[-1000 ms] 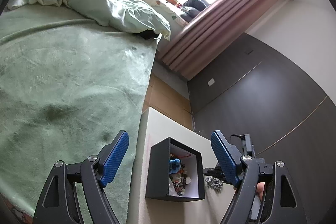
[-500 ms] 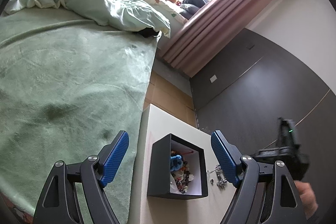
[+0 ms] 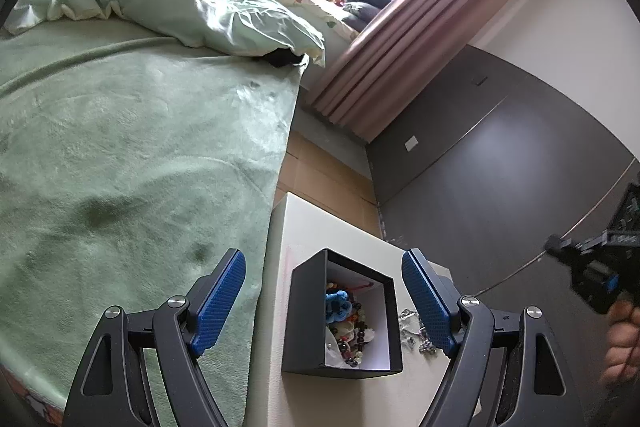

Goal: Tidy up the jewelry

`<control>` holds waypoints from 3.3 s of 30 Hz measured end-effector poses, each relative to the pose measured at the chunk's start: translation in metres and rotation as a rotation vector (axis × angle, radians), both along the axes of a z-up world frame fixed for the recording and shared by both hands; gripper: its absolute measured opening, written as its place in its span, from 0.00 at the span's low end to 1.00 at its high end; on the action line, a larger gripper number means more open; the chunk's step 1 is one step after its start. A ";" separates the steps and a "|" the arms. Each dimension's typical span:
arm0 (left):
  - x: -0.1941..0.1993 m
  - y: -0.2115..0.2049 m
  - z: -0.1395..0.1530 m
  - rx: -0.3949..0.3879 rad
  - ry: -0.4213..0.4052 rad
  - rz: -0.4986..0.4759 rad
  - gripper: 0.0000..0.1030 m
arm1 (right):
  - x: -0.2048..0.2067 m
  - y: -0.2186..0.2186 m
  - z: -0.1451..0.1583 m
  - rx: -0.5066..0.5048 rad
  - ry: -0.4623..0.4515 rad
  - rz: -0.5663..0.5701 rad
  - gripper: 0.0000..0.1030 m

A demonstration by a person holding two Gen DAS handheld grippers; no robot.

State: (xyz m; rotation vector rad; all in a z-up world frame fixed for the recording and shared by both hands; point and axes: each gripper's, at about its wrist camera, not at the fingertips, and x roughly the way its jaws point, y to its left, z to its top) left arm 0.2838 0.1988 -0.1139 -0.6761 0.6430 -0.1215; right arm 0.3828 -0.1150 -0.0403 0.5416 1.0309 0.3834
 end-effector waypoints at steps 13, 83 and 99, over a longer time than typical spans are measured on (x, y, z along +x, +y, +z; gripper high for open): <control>-0.002 -0.001 -0.001 0.021 0.005 0.001 0.79 | 0.010 0.029 -0.068 -0.159 0.113 0.116 0.17; 0.003 -0.018 -0.001 0.096 0.029 0.012 0.79 | -0.017 0.015 -0.078 0.132 -0.179 0.561 0.03; 0.005 -0.023 -0.001 0.118 0.033 -0.010 0.79 | -0.001 0.058 -0.081 0.040 -0.176 0.475 0.55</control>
